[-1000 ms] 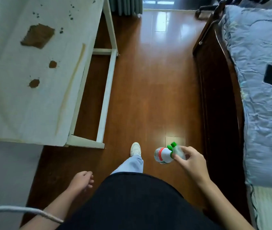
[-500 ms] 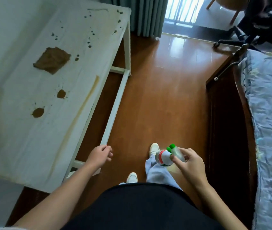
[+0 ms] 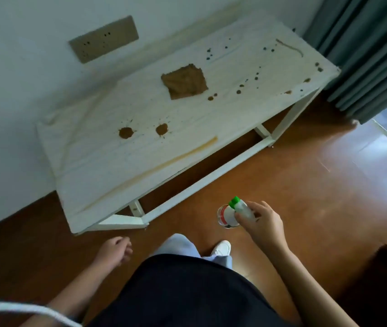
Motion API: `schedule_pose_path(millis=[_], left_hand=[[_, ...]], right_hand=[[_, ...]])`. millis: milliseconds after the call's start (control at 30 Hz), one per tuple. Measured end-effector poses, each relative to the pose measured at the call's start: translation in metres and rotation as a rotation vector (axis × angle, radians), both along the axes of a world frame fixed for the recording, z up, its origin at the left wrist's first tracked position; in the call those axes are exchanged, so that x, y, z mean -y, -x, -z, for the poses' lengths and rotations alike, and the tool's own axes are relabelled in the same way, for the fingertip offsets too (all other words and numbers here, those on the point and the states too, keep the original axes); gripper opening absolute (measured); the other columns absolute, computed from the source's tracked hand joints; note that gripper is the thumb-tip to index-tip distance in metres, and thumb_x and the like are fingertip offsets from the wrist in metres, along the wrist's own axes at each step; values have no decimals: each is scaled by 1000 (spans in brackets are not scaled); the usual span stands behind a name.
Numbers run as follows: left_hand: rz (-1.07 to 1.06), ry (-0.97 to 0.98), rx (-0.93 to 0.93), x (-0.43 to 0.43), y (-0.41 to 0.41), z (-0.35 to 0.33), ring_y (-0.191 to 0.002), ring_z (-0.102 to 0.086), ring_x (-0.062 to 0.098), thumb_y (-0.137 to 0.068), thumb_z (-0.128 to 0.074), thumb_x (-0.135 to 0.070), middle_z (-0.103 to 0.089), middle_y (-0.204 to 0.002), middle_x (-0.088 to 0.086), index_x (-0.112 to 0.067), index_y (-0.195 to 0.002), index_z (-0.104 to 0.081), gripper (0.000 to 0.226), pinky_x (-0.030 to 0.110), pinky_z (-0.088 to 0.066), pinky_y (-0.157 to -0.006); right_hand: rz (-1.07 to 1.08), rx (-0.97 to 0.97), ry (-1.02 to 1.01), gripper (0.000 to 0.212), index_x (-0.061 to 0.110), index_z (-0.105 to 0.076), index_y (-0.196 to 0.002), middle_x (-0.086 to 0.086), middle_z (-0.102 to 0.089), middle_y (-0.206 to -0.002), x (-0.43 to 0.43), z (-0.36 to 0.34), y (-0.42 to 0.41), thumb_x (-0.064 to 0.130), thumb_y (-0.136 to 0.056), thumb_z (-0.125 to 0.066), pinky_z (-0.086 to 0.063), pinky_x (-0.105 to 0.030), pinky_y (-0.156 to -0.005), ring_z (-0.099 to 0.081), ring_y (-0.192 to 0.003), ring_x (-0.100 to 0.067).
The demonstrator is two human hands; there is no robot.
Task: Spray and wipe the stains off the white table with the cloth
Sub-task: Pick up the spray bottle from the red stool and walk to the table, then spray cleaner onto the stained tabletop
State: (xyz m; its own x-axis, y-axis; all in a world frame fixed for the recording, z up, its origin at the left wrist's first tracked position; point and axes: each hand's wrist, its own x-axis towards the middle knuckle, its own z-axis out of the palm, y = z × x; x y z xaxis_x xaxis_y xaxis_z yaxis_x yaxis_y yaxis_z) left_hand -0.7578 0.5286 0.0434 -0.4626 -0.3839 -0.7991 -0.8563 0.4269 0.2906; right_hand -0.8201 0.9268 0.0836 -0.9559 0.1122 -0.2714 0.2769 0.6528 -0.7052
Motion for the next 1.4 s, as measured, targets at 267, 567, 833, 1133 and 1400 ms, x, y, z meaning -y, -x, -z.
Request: schedule_pose_path(millis=[267,567,833,1133,1400], left_hand=[[-123,-56,-26,-36,52,4,-84,-72,26,-105,-47,-28,-74,-95,9,-12,-99,-68,27,31,-53,-67],[65,-214,-254,-78,255,-12,-82,-71,22,-101,-51,-29,-73,-93,7,-15,-96,-70,25,36,-56,-73],[151,-142,-323,-97,360,-30,-83,-70,19,-99,-47,-39,-72,-92,0,-20,-94,-68,28,38,-52,-84],[177,76,-274,-146,405,-24,-69,-62,12,-101,-45,-43,-66,-84,-6,-27,-90,-62,26,30,-47,-64],[240,432,-338,-205,427,-15,-108,-64,18,-102,-46,-42,-64,-124,-2,-19,-127,-61,37,35,-55,-86]], right_hand=[[-138,-19,13,35,27,-73,-113,19,-61,-91,-3,1,107,45,-84,-74,-50,-16,-57,-61,-78,-3],[-65,-78,41,22,36,-74,-102,18,-63,-86,-5,-34,210,39,-80,-78,-46,-20,-61,-60,-81,-2],[-162,-152,51,33,40,-73,-107,20,-60,-89,-9,-53,314,53,-77,-71,-44,-17,-62,-59,-81,-4],[-464,-159,156,22,44,-69,-102,13,-61,-85,-24,-67,475,45,-81,-76,-46,-25,-64,-59,-77,-6],[-625,-263,122,36,27,-72,-110,7,-62,-91,-7,-64,617,51,-82,-70,-45,-25,-70,-58,-81,-5]])
